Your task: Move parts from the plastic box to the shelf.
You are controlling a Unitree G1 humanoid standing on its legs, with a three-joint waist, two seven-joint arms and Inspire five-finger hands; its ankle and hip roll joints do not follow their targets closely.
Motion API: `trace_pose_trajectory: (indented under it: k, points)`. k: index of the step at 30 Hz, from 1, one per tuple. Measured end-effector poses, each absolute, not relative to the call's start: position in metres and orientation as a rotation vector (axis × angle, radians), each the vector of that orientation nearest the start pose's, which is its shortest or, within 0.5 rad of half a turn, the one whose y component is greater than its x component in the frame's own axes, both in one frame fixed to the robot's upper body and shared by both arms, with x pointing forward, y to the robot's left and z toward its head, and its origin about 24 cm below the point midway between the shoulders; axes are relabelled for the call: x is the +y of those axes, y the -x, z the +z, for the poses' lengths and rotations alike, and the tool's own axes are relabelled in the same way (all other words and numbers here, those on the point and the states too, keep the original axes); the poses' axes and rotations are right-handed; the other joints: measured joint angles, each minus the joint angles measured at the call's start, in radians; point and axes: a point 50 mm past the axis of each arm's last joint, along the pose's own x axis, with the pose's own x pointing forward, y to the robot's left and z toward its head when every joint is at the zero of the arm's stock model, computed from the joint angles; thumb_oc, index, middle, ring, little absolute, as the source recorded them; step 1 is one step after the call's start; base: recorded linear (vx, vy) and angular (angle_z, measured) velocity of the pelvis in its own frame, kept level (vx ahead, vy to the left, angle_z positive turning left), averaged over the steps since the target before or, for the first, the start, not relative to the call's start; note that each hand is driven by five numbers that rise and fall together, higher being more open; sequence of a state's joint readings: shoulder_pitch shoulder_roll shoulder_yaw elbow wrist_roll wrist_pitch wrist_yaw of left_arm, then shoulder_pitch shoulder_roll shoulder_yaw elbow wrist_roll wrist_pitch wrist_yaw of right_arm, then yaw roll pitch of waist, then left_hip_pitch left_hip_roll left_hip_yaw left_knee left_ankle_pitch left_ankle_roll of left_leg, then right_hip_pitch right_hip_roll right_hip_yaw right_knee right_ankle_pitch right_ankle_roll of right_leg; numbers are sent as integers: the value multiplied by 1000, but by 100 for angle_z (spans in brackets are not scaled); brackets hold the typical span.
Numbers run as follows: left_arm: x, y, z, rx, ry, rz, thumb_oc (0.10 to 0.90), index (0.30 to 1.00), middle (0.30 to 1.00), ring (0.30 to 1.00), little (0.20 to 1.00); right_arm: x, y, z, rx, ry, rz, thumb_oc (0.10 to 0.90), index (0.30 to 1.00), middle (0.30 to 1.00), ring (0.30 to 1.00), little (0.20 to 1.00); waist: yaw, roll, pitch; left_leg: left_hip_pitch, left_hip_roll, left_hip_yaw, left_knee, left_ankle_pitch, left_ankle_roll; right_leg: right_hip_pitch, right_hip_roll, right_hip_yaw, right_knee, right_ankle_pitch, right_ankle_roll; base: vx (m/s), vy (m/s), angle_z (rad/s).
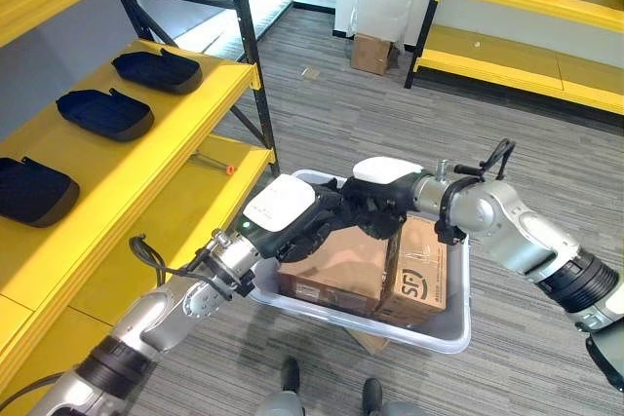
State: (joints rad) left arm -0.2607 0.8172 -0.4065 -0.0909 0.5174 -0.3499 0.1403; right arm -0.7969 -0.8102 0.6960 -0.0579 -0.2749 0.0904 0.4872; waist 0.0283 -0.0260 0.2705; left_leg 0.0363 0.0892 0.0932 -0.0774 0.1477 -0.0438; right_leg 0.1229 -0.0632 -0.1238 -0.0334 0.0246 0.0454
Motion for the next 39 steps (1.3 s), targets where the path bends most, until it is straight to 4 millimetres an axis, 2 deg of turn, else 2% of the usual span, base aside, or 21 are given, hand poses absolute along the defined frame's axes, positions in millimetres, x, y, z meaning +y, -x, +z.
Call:
trace_pose_trajectory:
  k: [33, 39]
  points:
    - [162, -264, 132, -670, -1229, -435, 400, 300, 300, 300, 300, -112, -317, 181, -244, 1398, 801, 400, 300, 300, 300, 300, 1, 0, 0, 1, -1, -1, 0, -2, 1, 2, 0, 1, -2, 0, 0, 0, 0, 0]
    - [170, -265, 139, -681, -1227, -375, 400, 300, 300, 300, 300, -108, -320, 178, -182, 1247, 779, 400, 300, 300, 300, 300, 2, 0, 0, 1, 0, -1, 0, -3, 1, 4, 0, 0, -6, 0, 0, 0, 0, 0]
